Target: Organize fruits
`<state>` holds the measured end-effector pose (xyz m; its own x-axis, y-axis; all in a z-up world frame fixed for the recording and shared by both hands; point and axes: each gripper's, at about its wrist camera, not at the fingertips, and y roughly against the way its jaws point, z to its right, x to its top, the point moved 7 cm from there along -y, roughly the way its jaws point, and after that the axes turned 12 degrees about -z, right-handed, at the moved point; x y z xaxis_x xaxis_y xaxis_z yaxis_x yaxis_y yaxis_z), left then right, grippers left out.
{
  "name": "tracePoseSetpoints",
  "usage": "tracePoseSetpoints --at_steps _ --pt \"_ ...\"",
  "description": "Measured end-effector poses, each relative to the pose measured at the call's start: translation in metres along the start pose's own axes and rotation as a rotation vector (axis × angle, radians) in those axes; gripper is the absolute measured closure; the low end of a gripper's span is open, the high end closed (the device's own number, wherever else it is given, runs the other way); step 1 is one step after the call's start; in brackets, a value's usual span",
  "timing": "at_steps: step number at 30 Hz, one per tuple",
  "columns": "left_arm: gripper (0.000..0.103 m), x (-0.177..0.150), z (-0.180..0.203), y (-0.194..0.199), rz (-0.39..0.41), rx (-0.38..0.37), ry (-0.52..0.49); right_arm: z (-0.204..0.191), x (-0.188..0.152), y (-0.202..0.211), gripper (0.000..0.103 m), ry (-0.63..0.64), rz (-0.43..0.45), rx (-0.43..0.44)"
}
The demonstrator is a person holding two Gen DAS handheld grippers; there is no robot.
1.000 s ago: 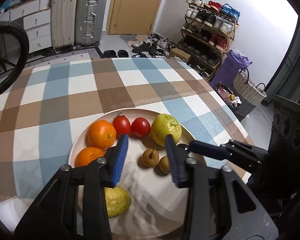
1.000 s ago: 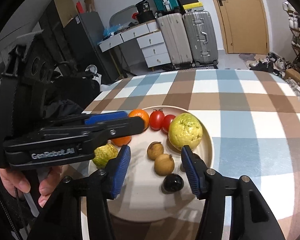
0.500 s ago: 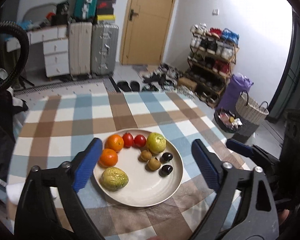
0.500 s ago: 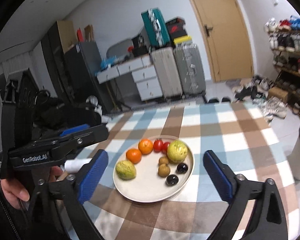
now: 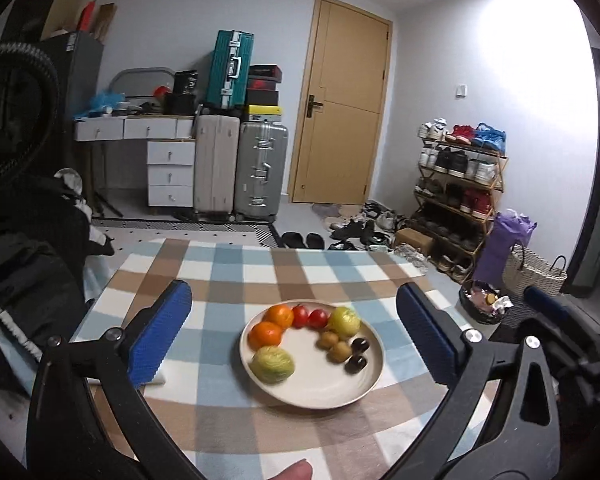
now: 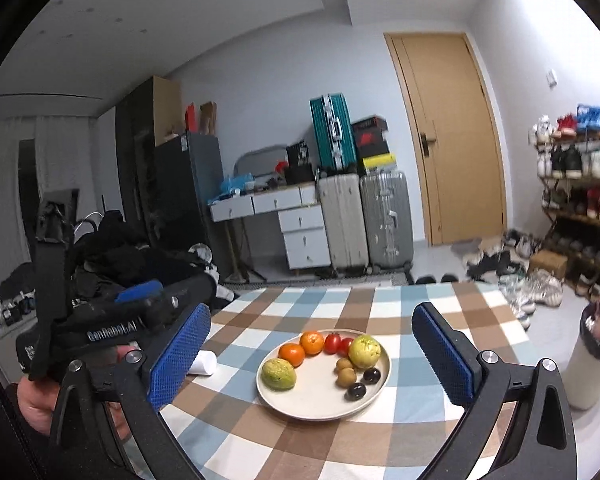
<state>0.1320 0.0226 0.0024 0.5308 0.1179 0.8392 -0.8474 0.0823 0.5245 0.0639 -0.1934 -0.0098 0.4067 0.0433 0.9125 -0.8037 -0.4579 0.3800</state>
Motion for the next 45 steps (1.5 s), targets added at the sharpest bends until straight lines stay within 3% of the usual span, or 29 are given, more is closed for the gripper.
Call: tracePoseSetpoints --at_steps 5,19,35,40,45 --pt "0.001 -0.029 -0.009 -0.002 -0.024 0.028 -0.024 0.004 -0.014 0.004 0.0 0.024 0.041 -0.078" --pt "0.001 -0.084 -0.037 -0.061 -0.063 0.043 0.005 0.041 -0.063 -0.038 0.0 -0.026 -0.068 -0.143" --pt "0.001 -0.094 -0.031 -0.083 -0.04 0.066 -0.067 0.047 -0.077 -0.062 0.0 0.03 -0.116 -0.282" --pt "0.001 -0.093 -0.021 -0.07 0.026 0.071 -0.106 0.048 -0.077 -0.063 0.0 0.03 -0.115 -0.28" --pt "0.001 -0.093 -0.021 -0.067 0.026 0.065 -0.109 0.046 -0.078 -0.064 0.0 0.036 -0.117 -0.276"
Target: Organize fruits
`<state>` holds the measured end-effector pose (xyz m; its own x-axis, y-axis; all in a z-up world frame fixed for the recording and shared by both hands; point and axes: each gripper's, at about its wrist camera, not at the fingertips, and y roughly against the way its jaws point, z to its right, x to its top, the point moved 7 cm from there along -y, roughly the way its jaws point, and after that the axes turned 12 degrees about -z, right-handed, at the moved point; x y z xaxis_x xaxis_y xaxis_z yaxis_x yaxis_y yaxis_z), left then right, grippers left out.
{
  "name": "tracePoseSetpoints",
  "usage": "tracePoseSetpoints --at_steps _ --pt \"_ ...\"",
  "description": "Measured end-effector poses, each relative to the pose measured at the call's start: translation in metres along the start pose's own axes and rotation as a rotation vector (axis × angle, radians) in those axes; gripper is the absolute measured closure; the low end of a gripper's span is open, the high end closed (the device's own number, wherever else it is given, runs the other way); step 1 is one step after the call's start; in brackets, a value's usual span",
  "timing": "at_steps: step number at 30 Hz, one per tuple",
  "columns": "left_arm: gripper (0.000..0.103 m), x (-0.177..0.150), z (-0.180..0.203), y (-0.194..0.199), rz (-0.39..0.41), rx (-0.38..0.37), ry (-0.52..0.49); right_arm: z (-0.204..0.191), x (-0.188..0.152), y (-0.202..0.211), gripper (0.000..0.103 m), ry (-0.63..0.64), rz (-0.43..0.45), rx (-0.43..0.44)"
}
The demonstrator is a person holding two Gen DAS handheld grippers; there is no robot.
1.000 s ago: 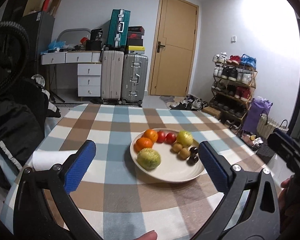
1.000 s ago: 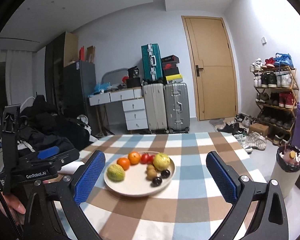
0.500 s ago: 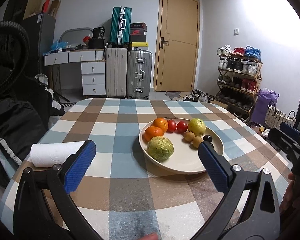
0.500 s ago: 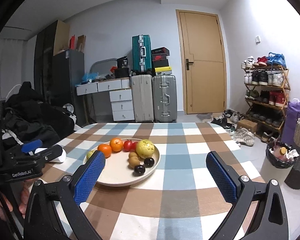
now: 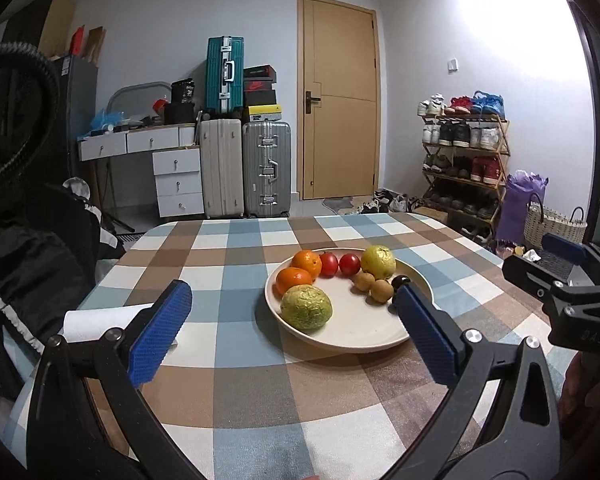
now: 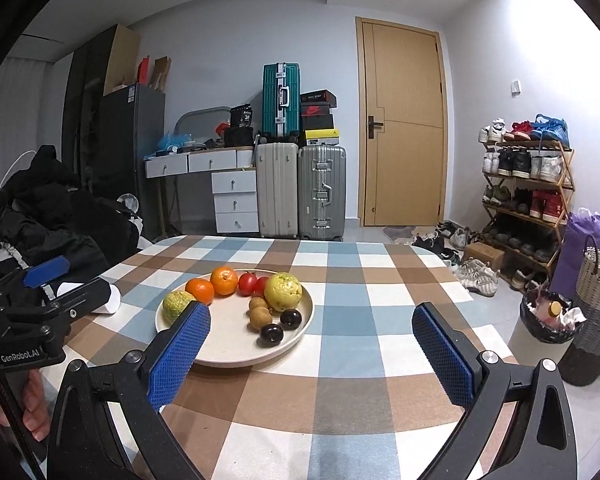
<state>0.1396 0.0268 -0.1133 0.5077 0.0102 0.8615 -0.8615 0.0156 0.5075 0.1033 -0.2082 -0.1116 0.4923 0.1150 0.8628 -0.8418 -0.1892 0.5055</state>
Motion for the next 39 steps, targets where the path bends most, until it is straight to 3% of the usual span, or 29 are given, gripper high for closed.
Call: tracePoseSetpoints --at_steps 39 --pt "0.001 -0.0004 0.0006 -0.0003 0.002 -0.005 -0.008 -0.0036 -0.0005 -0.0004 0.0 0.007 0.003 0.013"
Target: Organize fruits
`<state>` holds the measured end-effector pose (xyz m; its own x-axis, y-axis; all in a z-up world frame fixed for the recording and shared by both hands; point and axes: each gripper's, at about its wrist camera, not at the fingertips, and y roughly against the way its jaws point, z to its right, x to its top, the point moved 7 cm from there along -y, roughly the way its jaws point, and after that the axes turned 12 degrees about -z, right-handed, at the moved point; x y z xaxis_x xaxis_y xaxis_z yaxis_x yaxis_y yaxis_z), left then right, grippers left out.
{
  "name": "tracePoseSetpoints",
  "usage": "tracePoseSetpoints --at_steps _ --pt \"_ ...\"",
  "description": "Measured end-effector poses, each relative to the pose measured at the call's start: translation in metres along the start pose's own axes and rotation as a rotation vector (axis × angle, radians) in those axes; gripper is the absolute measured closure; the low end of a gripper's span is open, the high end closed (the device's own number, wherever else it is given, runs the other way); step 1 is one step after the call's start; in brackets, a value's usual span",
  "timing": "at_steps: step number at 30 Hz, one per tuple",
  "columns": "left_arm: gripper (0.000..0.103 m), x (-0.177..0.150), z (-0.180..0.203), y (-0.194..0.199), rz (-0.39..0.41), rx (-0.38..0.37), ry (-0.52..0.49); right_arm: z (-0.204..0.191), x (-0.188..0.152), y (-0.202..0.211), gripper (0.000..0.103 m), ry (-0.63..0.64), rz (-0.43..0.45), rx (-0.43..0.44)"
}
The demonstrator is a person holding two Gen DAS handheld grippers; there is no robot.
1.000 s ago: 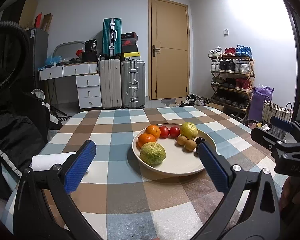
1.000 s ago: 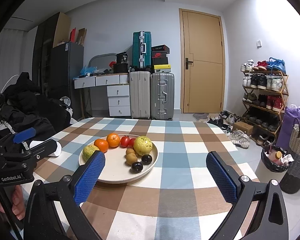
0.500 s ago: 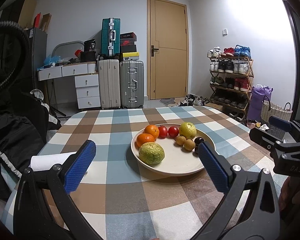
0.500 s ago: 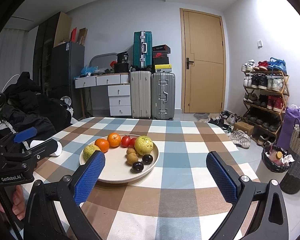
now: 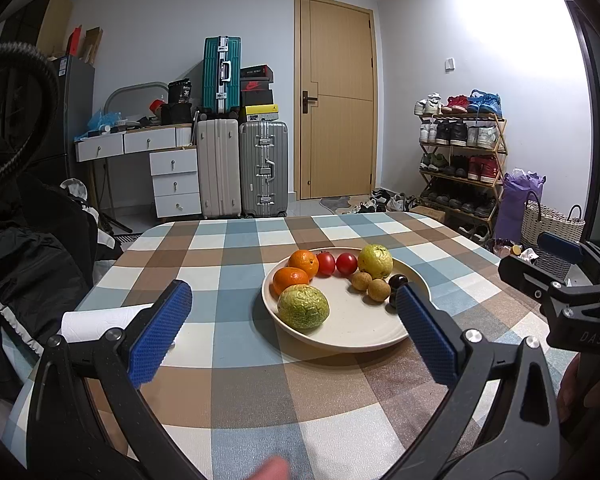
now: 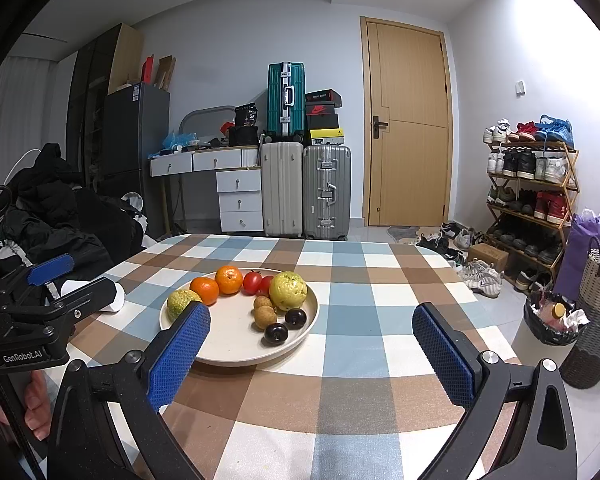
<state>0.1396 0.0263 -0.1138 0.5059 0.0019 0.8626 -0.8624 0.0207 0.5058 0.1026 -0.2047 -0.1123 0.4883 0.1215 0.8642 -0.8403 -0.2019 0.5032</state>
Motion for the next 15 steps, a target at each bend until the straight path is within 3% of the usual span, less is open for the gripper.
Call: tracePoseSetpoints --at_steps 15 --pt "0.001 -0.0002 0.0 0.0 0.0 0.0 0.0 0.0002 0.0005 -0.0002 0.0 0.001 0.0 0.001"
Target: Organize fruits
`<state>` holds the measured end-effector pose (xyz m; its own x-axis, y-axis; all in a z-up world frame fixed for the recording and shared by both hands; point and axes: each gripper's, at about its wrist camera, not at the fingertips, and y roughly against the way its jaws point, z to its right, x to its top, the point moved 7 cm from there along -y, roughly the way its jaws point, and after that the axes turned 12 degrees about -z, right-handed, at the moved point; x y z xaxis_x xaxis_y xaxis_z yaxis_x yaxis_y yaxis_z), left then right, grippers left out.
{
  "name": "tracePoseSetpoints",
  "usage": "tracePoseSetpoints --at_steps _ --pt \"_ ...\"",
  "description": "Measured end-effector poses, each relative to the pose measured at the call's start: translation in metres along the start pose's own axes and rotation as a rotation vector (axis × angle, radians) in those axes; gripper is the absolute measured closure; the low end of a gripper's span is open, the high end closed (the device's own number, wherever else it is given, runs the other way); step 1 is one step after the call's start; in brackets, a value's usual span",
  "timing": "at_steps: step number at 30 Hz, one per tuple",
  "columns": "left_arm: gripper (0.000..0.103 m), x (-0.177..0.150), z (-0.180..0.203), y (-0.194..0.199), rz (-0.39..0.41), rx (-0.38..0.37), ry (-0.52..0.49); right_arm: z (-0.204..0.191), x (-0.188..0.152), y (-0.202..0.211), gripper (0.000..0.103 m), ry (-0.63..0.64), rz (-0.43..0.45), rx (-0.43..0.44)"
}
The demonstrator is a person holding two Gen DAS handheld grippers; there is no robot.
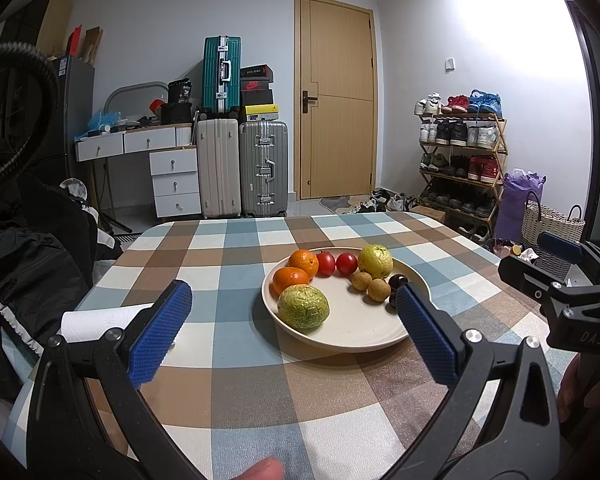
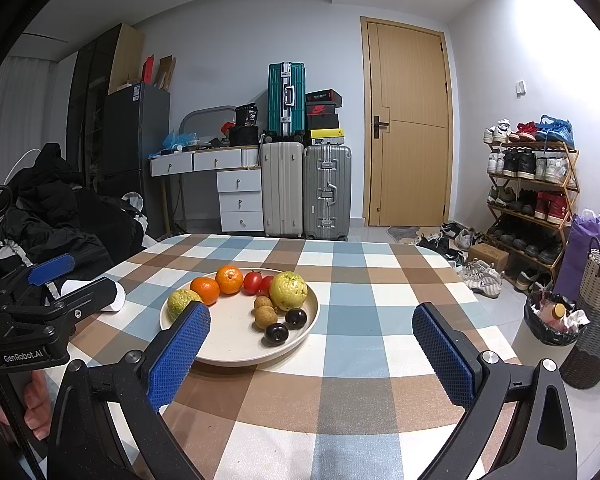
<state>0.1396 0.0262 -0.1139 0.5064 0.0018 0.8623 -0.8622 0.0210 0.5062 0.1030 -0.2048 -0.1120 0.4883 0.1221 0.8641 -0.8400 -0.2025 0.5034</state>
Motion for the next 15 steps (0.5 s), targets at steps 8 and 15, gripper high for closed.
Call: tracePoseSetpoints --at_steps 8,15 --pt "0.001 0.0 -0.0003 -0.0012 0.001 0.001 -0.001 -0.0001 -0.0001 -0.0001 0.0 0.0 -0.001 0.0" --pt "0.001 0.0 0.0002 0.0001 0.0 0.0 0.0 0.0 -0.0002 -0.0002 0.0 -0.001 -0.001 -0.001"
